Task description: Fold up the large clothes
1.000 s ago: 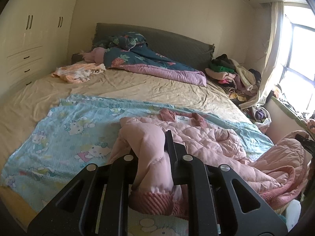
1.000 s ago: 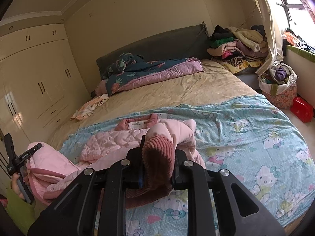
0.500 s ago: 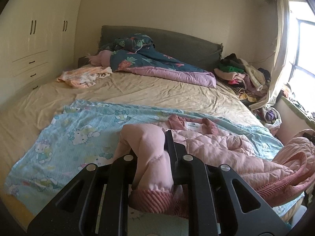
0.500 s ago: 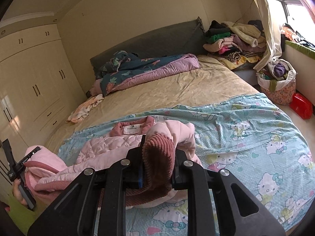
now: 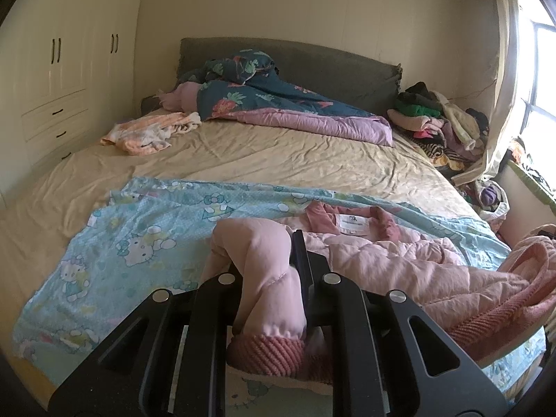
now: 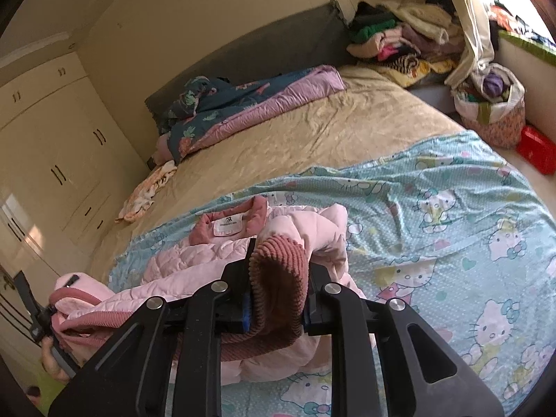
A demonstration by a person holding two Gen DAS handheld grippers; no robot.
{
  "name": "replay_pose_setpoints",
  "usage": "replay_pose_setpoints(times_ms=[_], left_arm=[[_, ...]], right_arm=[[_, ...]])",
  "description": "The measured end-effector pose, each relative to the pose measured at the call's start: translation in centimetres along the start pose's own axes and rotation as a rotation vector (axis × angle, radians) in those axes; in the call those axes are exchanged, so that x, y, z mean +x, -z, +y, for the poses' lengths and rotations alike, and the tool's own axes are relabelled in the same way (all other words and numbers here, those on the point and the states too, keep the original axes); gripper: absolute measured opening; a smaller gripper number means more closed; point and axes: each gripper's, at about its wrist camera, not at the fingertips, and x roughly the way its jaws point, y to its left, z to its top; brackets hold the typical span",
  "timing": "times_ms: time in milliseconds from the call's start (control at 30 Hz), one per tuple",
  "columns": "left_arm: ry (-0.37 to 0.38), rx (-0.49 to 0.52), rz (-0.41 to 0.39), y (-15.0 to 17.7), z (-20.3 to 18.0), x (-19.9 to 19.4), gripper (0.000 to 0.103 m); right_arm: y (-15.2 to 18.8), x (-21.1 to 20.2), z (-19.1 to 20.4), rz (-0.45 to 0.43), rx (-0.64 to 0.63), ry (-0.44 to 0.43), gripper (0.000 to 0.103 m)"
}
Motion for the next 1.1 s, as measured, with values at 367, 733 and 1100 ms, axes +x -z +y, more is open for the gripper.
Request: replay_pose_setpoints(times_ms=[367, 733, 1100], left_arm=[[-0.041, 0.008, 0.034, -1.1, -0.1, 3.3, 0.009], [-0.063, 0.011, 0.055, -1.5, -0.2, 6.6, 0.009], [-0.040, -0.003, 0.073, -1.9, -0.4, 9.1, 0.009]], right_arm=[[-2.3, 3.3, -1.1, 0.047, 0.051, 0.025, 0.018], [-3.5, 6.3, -2.1, 0.068, 0.063, 0.042, 0.022], [-5.1, 7.4, -2.2, 0.004, 0.095, -0.076, 0.070]])
